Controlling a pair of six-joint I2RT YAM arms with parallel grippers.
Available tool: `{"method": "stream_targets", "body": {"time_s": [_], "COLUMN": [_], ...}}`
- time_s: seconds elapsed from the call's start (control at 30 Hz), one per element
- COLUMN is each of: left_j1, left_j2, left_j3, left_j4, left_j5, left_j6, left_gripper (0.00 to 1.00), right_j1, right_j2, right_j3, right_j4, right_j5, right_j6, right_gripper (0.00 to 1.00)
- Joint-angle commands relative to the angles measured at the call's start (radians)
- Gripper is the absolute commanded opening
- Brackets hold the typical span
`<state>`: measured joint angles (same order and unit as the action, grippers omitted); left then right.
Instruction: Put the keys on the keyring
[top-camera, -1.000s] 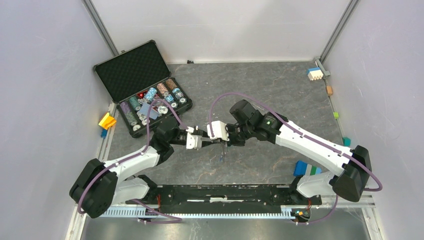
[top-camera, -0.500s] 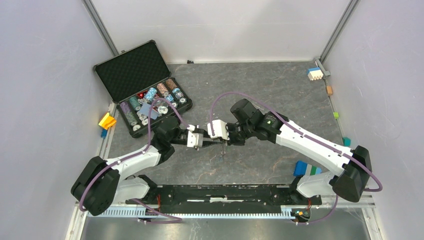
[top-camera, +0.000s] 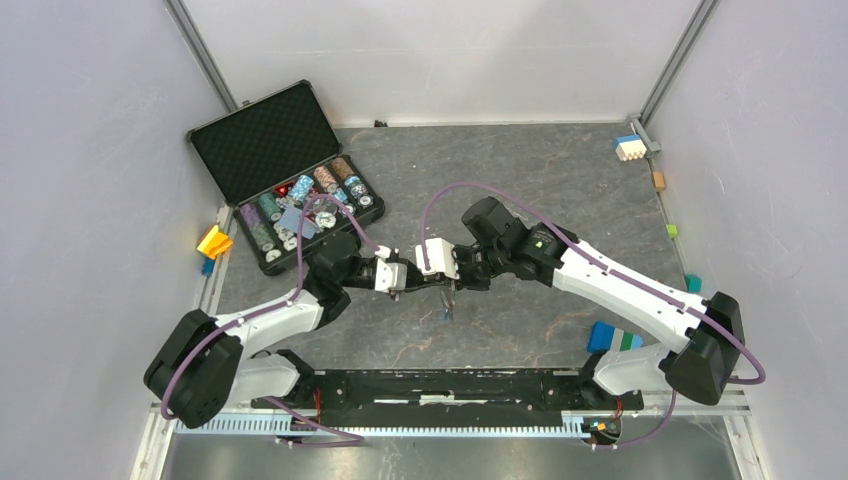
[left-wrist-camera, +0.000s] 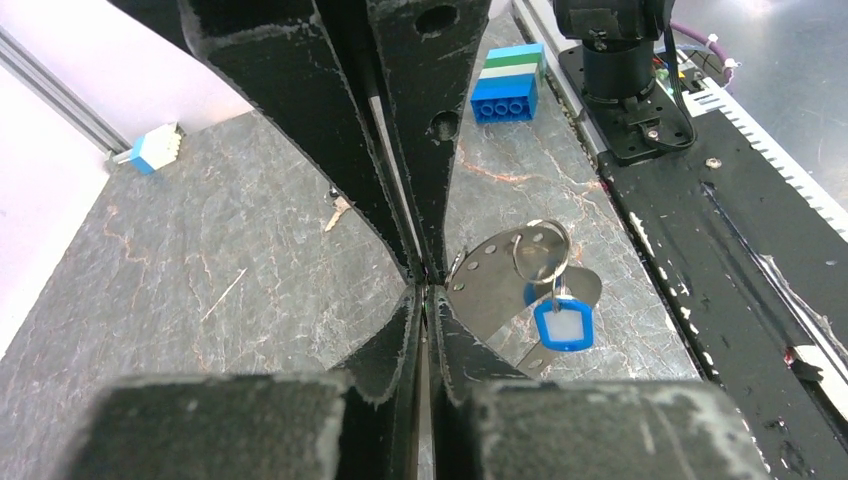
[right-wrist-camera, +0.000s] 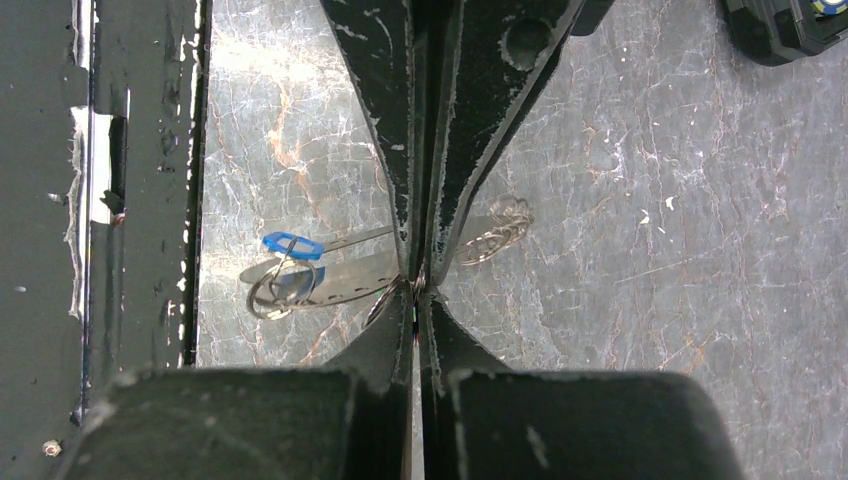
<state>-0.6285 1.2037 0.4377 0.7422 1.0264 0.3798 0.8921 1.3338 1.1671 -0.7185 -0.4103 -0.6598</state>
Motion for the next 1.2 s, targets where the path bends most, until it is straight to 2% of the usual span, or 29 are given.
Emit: {"method": "stream_targets", "body": {"time_s": [0.0, 0.2, 0.33, 0.53, 0.87, 0.97, 1.17], "left_j1": [0.003, 0.004, 0.004, 0.004, 0.006, 0.005, 0.006], "left_j2": [0.003, 0.001, 0.001, 0.006, 0.013, 0.023, 0.046], "left_j3": [0.021, 0.025, 0.009, -0.02, -0.041, -0.046, -0.045], "left_j4": [0.022, -0.018, 0.062, 0.198, 0.338, 0.401, 0.457], "left_j5": [0.004, -0.002, -0.081, -0.061, -0.024, -0.014, 0.012], "left_j6": [-0.028, -0.025, -0.141, -0.261, -0.368, -0.419, -0.45], "left_gripper": [0.04, 0.02, 0.02, 0.02, 0.02, 0.02, 0.02], "right_j1": [-0.001, -0.002, -0.003, -0.011, -0.053, -0.07, -0.099], "right_j2": [-0.035, -0.043, -0.057, -0.098, -0.184, -0.216, -0.24], "right_j3": [0.002, -0.001, -0.018, -0.076, -0.159, -0.194, -0.215], "right_j4": [0.037, 0.05, 0.067, 0.118, 0.177, 0.2, 0.226], "right_j5": [-0.025, -0.023, -0.03, -0.034, -0.115, -0.138, -0.199], "right_j6": [0.008, 0.019, 0.025, 0.022, 0.025, 0.028, 0.042], "right_gripper": [0.0, 0.0, 0.01, 0.14, 0.32, 0.33, 0.26]}}
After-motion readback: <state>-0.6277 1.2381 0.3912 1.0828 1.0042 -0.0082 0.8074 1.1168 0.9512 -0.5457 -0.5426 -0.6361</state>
